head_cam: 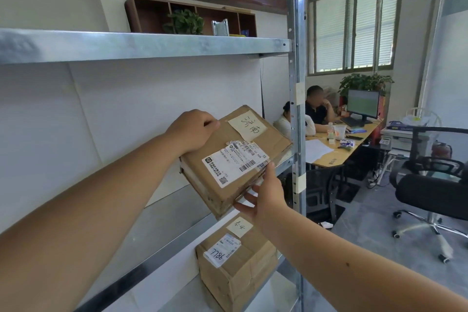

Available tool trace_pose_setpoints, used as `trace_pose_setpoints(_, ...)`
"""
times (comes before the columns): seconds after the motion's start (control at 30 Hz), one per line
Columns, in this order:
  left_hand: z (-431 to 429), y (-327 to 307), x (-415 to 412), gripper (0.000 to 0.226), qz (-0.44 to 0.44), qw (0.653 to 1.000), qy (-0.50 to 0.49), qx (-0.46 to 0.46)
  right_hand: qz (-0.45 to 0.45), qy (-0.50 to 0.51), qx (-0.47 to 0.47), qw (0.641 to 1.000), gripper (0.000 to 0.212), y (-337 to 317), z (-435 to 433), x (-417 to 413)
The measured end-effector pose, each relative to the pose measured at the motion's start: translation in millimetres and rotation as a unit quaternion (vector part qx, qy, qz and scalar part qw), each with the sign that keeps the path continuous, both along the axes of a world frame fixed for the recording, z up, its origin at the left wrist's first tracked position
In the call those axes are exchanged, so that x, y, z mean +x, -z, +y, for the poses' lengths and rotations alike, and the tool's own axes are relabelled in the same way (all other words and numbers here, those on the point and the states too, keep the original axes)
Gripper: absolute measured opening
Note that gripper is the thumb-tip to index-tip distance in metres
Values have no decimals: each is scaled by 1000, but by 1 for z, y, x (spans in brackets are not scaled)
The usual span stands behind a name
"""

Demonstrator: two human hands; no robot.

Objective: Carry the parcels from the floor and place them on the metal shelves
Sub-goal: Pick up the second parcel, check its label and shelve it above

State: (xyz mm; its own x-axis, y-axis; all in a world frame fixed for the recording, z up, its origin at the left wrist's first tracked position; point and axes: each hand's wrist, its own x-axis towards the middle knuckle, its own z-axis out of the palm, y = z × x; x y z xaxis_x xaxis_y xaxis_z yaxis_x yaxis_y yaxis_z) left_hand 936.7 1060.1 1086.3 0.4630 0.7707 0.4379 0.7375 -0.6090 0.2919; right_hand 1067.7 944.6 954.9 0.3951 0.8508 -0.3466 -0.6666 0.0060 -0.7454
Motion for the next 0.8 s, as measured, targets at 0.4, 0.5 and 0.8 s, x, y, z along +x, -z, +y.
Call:
trace_pose_setpoints(0.4,16,33,0,44,-15,997,-64,-51,12,-46,-28,999,57,2,8,-23)
trace_pose_setpoints(0.5,16,37,5,41,2,995,-80,-53,35,-38,-30,998,61,1,7,-22)
trace_pose_setpoints(0.8,17,36,7,52,62,985,-70,-145,55,-34,-8,998,59,4,10,-27)
